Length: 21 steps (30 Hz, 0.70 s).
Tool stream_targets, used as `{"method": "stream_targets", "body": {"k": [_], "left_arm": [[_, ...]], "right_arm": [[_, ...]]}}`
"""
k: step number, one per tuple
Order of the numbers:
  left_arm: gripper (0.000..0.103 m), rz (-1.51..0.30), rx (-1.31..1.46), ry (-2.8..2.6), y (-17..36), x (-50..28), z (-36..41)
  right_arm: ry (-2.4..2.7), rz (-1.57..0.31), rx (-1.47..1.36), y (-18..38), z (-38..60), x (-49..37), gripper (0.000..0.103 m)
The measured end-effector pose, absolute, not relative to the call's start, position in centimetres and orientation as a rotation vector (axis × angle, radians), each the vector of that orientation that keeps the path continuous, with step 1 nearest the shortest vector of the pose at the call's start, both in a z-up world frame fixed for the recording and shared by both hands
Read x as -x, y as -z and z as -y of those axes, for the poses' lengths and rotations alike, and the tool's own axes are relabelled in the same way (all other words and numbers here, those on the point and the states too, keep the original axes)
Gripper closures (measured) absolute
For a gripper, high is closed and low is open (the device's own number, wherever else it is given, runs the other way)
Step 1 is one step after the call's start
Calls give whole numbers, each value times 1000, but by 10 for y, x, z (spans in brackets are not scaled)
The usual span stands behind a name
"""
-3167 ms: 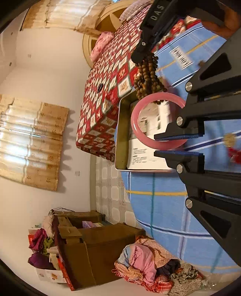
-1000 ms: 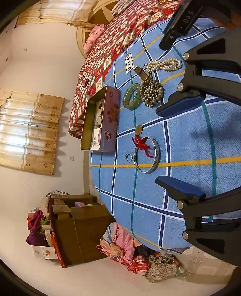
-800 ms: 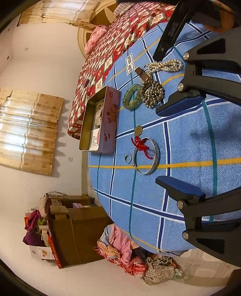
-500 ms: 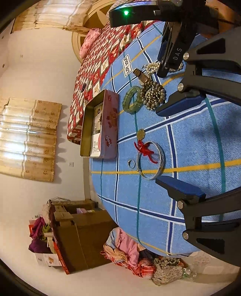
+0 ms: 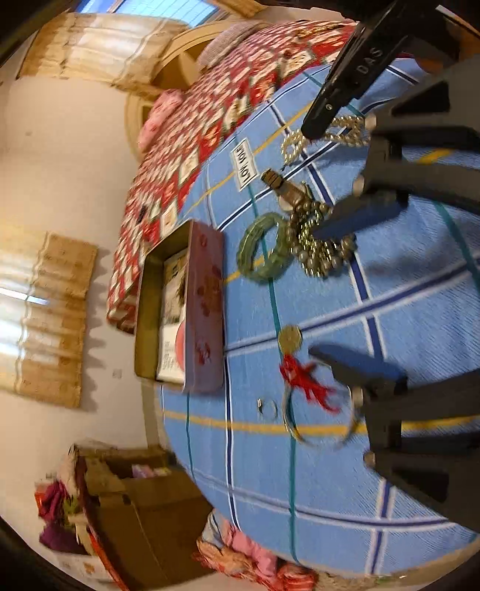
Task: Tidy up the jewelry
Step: 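Grasp the pearl necklace with the right tool while the left tool reaches the grey bead bracelet, then grasp the grey bead bracelet with the left tool while the right tool lifts the pearls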
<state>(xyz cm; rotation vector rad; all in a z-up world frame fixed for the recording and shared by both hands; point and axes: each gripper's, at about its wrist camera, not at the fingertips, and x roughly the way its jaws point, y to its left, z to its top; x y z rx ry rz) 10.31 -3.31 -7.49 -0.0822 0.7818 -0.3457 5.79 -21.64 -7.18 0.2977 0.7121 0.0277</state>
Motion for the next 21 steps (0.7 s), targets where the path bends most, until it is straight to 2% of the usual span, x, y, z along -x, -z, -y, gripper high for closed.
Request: {"method": "stream_targets", "body": {"k": [1, 7, 12, 13, 14, 21], "left_arm": [[59, -799, 65, 353, 77, -106, 39], [59, -869, 67, 389, 86, -117, 54], [81, -919, 54, 369, 92, -123, 58], [89, -923, 56, 374, 93, -122, 57], [93, -925, 57, 381, 93, -122, 57], [94, -801, 22, 403, 72, -99, 51]], "right_arm": [[-34, -715, -304, 72, 216, -59, 87], [-63, -743, -336, 79, 217, -66, 87], [-73, -749, -366, 82, 222, -67, 87], [-73, -753, -379, 83, 223, -68, 87], [-73, -757, -387, 84, 224, -68, 87], [-65, -752, -414, 85, 229, -67, 87]]}}
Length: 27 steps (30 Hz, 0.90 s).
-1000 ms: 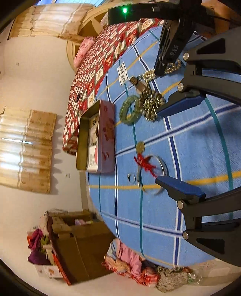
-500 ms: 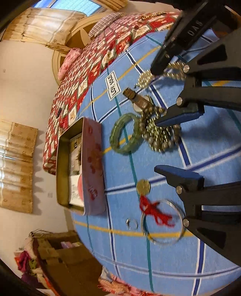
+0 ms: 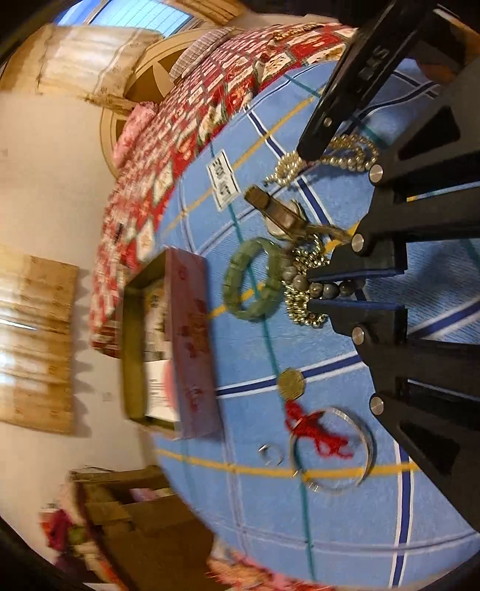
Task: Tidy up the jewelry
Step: 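Grasp the grey bead bracelet with the left tool while the right tool lifts the pearls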
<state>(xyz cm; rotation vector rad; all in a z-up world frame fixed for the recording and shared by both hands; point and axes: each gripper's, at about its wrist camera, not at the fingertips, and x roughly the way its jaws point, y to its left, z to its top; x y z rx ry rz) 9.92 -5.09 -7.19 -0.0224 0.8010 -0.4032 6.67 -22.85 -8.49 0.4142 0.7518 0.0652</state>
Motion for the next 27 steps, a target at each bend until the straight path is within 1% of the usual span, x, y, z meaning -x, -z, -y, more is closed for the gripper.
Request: {"method": "stream_targets", "body": {"k": [8, 18, 24, 27], "left_arm": [[95, -680, 128, 430, 42, -71, 19], [95, -634, 116, 421, 30, -62, 10], [95, -603, 131, 396, 21, -60, -5], [95, -586, 153, 398, 18, -60, -10]], "right_arm": [[-56, -728, -421, 82, 231, -63, 87], [-61, -645, -392, 70, 227, -53, 87], [-30, -602, -303, 55, 224, -46, 88], [-30, -657, -331, 56, 235, -54, 87]]}}
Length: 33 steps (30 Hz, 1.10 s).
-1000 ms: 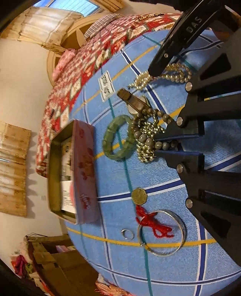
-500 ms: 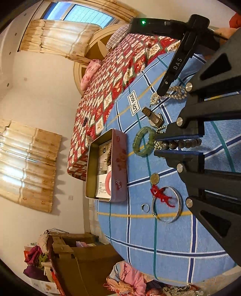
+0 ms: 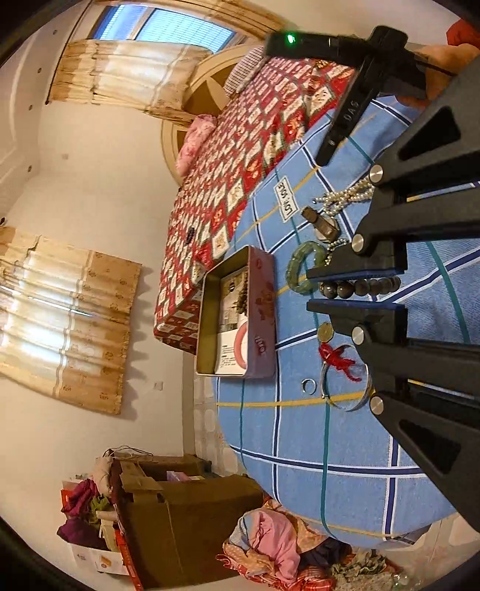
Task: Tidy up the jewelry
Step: 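Grasp the grey bead bracelet with the left tool while the right tool lifts the pearls, then carry both held items over the pink tin and open both tools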
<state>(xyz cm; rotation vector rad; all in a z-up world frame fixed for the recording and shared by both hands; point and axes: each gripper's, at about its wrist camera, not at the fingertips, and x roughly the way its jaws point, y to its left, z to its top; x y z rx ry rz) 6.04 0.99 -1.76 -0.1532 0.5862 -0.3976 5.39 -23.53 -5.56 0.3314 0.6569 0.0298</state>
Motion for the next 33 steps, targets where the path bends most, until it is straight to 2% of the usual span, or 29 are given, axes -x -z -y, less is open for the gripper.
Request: {"method": "stream_targets", "body": {"k": [1, 3, 4, 5, 6, 9, 10, 12, 14, 16, 22, 33], "left_arm": [[95, -584, 159, 401, 17, -60, -11], [95, -581, 165, 409, 16, -60, -10], [95, -581, 160, 411, 16, -60, -9], [95, -582, 158, 412, 17, -60, -9], [95, -585, 156, 413, 18, -60, -8], [95, -587, 158, 411, 18, -60, -9], [95, -586, 157, 411, 18, -59, -10], [95, -584, 154, 410, 18, -59, -10], [95, -585, 158, 410, 19, -59, -11], [95, -590, 158, 408, 21, -60, -11], [95, -593, 167, 405, 21, -62, -13], [94, -536, 153, 416, 3, -90, -1]], "right_arm": [[-29, -678, -336, 58, 236, -56, 83], [-45, -744, -354, 66, 236, -64, 58], [-51, -764, -353, 69, 233, -67, 36], [-57, -775, -342, 70, 231, -70, 32], [-64, -785, -314, 71, 225, -74, 32], [-54, -839, -217, 76, 210, -86, 32], [-53, -858, -195, 79, 207, -89, 35], [-42, -905, -141, 88, 200, -96, 50], [-17, -902, -87, 91, 198, -94, 76], [-30, -908, -107, 91, 204, -91, 84], [-46, -860, -235, 79, 228, -77, 87], [-134, -607, -280, 4, 217, -87, 87]]}}
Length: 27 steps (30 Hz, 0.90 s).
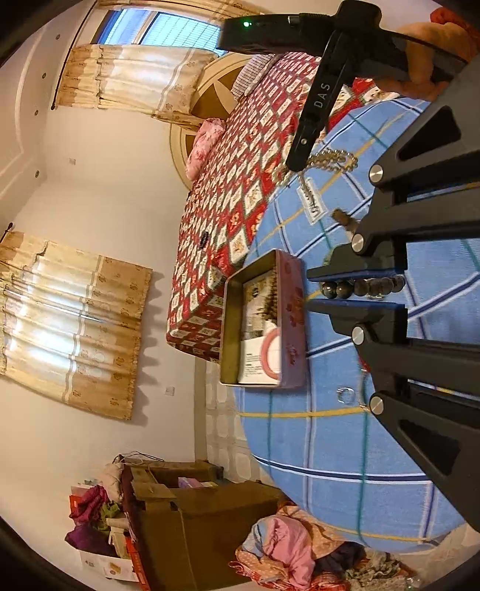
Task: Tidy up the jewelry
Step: 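Carry both held items over the pink tin and open both tools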
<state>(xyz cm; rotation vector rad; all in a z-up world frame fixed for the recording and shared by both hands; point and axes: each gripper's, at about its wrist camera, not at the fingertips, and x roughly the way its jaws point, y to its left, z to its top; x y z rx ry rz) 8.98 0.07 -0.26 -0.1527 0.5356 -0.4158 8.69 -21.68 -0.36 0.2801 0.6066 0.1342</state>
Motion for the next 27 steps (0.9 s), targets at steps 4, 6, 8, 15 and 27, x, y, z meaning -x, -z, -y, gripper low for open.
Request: {"method": "stream_targets", "body": {"k": [4, 6, 8, 15, 27], "left_arm": [[95, -501, 147, 407, -7, -113, 2], [95, -491, 159, 409, -11, -126, 1], [95, -478, 161, 406, -15, -142, 3], [94, -441, 143, 373, -18, -191, 9], [94, -550, 146, 290, 25, -277, 21]], "right_arm": [[-166, -565, -283, -5, 205, -112, 87], [-173, -549, -282, -8, 201, -123, 87], [-167, -528, -272, -11, 194, -137, 87], [-128, -478, -248, -13, 181, -182, 87], [-71, -549, -271, 23, 174, -256, 87]]}}
